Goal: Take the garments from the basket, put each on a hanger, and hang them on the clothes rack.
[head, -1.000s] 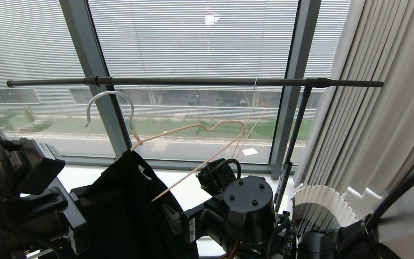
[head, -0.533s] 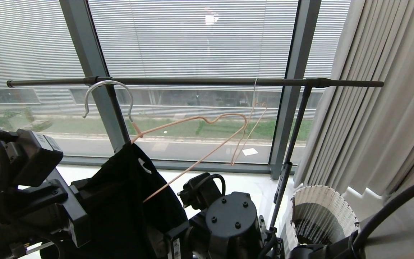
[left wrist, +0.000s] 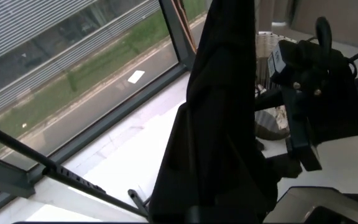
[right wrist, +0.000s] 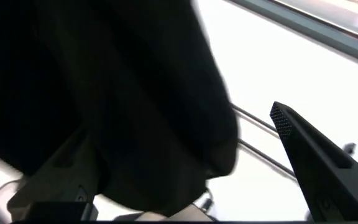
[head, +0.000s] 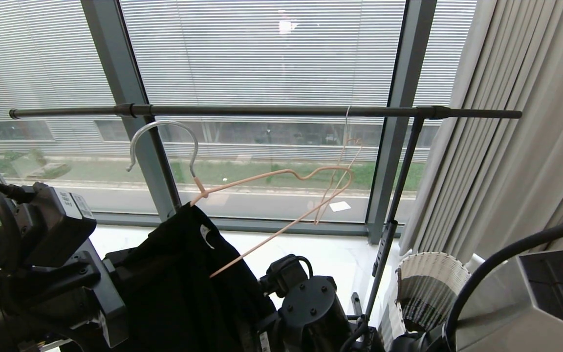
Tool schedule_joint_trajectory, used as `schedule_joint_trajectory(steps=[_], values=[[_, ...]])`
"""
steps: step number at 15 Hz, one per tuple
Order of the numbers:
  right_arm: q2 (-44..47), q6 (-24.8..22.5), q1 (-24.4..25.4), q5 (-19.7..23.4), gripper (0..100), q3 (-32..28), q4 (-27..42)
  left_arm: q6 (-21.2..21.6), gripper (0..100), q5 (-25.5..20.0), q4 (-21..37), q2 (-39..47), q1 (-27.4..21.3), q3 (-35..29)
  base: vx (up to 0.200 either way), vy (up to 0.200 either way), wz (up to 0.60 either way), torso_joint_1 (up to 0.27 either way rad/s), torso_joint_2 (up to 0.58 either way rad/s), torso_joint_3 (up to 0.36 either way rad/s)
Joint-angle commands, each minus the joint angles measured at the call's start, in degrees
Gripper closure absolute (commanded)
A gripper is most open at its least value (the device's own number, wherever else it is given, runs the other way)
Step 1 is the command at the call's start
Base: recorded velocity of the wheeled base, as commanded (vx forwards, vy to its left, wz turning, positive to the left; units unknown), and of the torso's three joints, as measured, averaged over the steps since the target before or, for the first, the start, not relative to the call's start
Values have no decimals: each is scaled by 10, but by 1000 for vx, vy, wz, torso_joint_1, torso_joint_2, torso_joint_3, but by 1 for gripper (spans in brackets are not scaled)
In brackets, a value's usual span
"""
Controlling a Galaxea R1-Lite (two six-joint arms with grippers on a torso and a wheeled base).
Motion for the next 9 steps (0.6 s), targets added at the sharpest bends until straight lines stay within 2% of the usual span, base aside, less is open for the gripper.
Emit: schedule_joint_trajectory(steps=[1, 5, 6, 9], values=[[-10, -12, -31, -10, 0, 34, 0, 1, 100, 1, 0, 10, 8, -3, 0, 0, 0, 0, 0, 0], [-42, -64, -109, -33, 0, 71, 0, 7, 100, 1, 0, 19, 21, 5, 0, 0, 0, 0, 0, 0], [-48, -88, -141, -33, 0, 77, 0, 24, 100, 1, 0, 21, 35, 5, 0, 0, 0, 0, 0, 0], [-66, -133, -211, -30, 0, 75, -1, 30, 100, 0, 0, 24, 48, 6, 0, 0, 0, 0, 0, 0]])
